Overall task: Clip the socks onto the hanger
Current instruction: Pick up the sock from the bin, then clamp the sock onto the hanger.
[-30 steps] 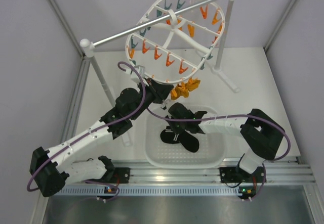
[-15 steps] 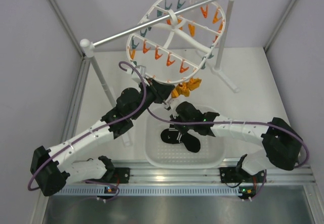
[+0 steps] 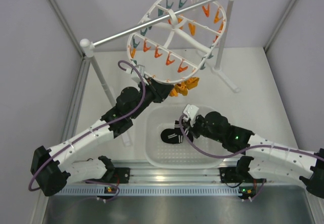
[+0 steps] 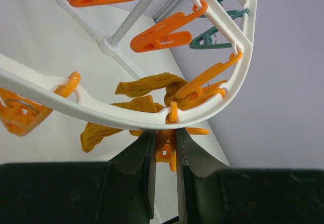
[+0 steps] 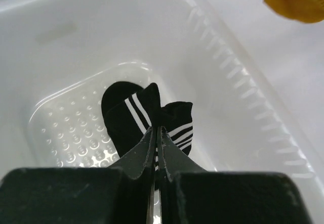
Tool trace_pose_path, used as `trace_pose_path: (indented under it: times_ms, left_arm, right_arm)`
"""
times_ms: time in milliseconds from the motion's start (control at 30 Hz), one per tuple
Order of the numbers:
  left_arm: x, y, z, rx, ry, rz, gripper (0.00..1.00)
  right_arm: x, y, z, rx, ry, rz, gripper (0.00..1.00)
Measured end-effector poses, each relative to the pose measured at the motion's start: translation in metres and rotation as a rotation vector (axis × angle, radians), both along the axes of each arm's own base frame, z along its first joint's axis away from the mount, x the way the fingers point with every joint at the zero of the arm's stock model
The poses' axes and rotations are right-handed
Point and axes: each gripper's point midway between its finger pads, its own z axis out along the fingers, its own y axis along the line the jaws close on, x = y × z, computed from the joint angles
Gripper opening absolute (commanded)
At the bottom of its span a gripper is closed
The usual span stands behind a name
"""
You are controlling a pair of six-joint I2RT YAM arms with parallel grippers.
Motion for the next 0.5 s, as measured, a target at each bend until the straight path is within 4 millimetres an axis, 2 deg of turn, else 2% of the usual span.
trace_pose_path:
  times_ms: [233, 400, 500]
  left_arm:
    - [-0.001, -0.001, 0.000, -0.005, 0.004, -0.011, 0.00]
    - [-0.003, -0.002, 0.001, -0.008, 0.005, -0.035, 0.00]
    - [-0.004, -0.002, 0.001, -0.008, 0.004, -0.053, 0.00]
  right_arm:
    - [0.018, -0.001, 0.038, 0.051, -0.127, -0.052, 0.00]
    - [0.042, 0.002, 0.083, 0.090, -0.260, -0.121, 0.00]
    - [0.049, 0.004, 0.103, 0.106, -0.327, -0.133, 0.00]
